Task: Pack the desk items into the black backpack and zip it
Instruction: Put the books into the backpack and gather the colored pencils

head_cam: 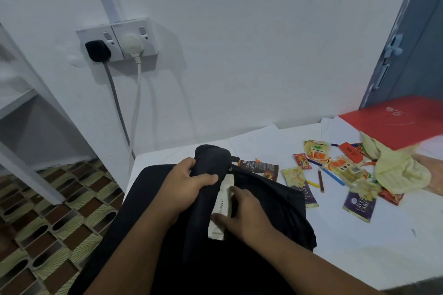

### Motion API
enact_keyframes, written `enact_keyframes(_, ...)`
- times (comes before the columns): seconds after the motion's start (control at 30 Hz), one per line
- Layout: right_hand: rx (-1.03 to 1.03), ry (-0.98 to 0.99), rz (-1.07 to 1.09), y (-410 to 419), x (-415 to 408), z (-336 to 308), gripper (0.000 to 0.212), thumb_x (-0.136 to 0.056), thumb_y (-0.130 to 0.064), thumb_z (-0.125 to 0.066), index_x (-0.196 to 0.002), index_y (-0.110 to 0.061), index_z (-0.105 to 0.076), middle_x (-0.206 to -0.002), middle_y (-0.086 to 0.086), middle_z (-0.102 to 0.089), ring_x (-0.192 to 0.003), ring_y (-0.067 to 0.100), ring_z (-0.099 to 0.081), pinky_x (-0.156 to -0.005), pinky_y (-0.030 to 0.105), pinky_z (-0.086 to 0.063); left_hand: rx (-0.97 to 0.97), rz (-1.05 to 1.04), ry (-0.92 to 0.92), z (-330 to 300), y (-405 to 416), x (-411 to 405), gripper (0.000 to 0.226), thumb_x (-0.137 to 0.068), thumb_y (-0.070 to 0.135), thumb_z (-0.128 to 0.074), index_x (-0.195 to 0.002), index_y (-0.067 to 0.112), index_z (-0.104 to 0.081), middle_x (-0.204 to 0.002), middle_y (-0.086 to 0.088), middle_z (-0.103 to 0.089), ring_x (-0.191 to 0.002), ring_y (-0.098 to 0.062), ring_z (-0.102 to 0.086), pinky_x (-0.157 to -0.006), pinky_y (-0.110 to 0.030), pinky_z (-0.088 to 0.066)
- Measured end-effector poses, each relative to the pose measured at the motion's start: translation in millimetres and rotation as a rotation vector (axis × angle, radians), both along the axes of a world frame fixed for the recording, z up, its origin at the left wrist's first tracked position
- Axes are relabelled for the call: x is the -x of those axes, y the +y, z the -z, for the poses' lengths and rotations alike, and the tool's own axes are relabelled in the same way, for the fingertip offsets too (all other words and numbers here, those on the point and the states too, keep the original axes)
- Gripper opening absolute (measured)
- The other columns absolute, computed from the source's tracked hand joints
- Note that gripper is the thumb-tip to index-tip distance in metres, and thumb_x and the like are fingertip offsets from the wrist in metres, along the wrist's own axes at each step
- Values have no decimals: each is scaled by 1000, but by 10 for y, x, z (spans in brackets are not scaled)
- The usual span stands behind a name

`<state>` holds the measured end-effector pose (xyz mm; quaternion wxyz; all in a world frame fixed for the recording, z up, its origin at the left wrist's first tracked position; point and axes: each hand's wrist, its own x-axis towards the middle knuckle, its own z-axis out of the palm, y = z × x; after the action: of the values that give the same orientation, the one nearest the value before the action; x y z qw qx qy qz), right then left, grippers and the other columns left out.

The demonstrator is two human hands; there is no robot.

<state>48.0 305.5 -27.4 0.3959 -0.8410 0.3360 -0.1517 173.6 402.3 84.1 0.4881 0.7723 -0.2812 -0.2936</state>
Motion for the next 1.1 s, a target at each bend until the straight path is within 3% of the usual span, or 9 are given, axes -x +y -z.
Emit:
enact_keyframes(0.07,-20,-8,-33,66,16,-60,92,-54,-69,-76,-131,-29,-44,-115,-8,-51,-106,13,-53,-88,30,-49,-6,-3,0,2,-2,-8,32,-80,21,-81,-98,4,-62,-92,-9,-74,-90,-32,-72,-80,-46,-57)
enact_keyframes(0.17,132,118,-123,123,49,-81,104,-42,-78,-69,-131,-34,-41,-111,-7,-45,-105,15,-47,-84,32,-48,-6,-9,3,-6,7,-16,32,-80,21,-81,-100,4,-63,-92,-9,-74,-91,-32,-72,-82,-48,-57)
enact_keyframes(0.27,250,177,-170,83,35,-1,92,-56,-71,-77,-133,-30,-49,-114,-2,-45,-108,20,-47,-82,32,-46,-12,-5,3,7,10,-2,31,-80,22,-81,-100,5,-63,-93,-9,-74,-91,-33,-71,-84,-51,-57)
enact_keyframes(0.53,167,41,-99,-16,1,46,70,-75,-50,-79,-134,-20,-56,-127,-2,-56,-115,20,-55,-89,30,-47,-13,-27,17,2,43,-2,28,-81,21,-80,-98,6,-64,-90,-8,-75,-90,-32,-72,-77,-43,-57)
enact_keyframes(0.67,250,96,-145,17,1,151,72,-69,-66,-74,-121,-18,-62,-111,-2,-60,-100,18,-57,-76,30,-49,-19,-28,7,-4,53,14,28,-81,21,-80,-99,6,-64,-92,-7,-75,-90,-30,-72,-81,-45,-57)
enact_keyframes(0.83,306,110,-143,-88,-54,151,48,-79,-59,-69,-102,-17,-61,-97,-1,-62,-89,20,-57,-71,36,-50,-30,-37,-4,49,67,-1,31,-81,23,-80,-100,5,-64,-94,-12,-73,-92,-33,-71,-81,-46,-56)
enact_keyframes(0.97,147,51,-232,-128,62,188,55,-77,-66,-68,-116,-27,-63,-109,-13,-65,-101,10,-60,-84,34,-54,-25,-47,5,155,65,-13,26,-83,25,-79,-98,9,-65,-92,-6,-75,-89,-27,-73,-85,-49,-57)
enact_keyframes(1.03,4,-9,-219,-167,215,138,70,-78,-66,-69,-137,-30,-56,-131,-18,-61,-120,1,-56,-101,27,-49,-71,-60,-42,251,60,3,27,-83,32,-78,-97,14,-64,-94,-2,-74,-87,-21,-72,-81,-43,-57)
enact_keyframes(1.1,-19,-60,-121,-220,398,87,64,-83,-56,-71,-140,-31,-55,-134,-18,-60,-122,-3,-55,-105,24,-46,-140,-48,-109,357,43,69,30,-84,40,-76,-101,20,-60,-96,3,-71,-85,-13,-69,-76,-34,-57)
